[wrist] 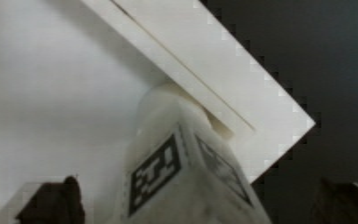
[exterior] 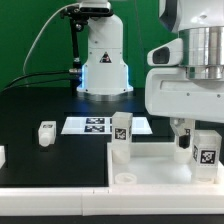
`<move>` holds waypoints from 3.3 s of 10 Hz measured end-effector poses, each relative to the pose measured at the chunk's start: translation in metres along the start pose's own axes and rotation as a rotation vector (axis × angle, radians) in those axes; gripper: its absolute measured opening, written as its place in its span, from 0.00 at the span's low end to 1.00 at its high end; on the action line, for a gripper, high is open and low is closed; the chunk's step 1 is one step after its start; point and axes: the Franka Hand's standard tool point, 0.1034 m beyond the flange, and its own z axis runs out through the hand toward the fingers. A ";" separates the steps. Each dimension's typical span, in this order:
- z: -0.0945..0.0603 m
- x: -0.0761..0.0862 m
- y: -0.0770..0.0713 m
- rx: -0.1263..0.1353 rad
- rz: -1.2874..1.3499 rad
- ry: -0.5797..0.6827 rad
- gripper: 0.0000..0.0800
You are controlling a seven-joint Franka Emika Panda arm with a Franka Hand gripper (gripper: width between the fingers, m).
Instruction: Assemble square table
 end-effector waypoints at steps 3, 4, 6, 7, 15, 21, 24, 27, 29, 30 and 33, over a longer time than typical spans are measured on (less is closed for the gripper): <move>-0.006 0.009 -0.005 0.004 -0.493 0.004 0.81; -0.005 0.009 -0.004 0.002 -0.491 0.003 0.81; -0.005 0.009 -0.004 0.003 -0.448 0.002 0.69; -0.005 0.009 -0.004 0.003 -0.399 0.002 0.69; -0.001 0.013 0.009 -0.046 0.749 -0.035 0.36; -0.001 0.013 0.009 -0.046 0.749 -0.035 0.65; -0.001 0.013 0.009 -0.046 0.749 -0.035 0.81; -0.001 0.012 0.010 -0.048 0.768 -0.036 0.81; -0.004 0.004 -0.005 -0.029 0.517 -0.039 0.81; -0.004 -0.002 -0.012 -0.011 0.351 -0.043 0.81; -0.007 -0.019 -0.019 -0.001 0.082 -0.016 0.81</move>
Offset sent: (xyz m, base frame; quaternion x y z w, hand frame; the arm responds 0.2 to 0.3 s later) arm 0.0000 0.0000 0.0000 0.0000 0.0000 -0.1296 0.9916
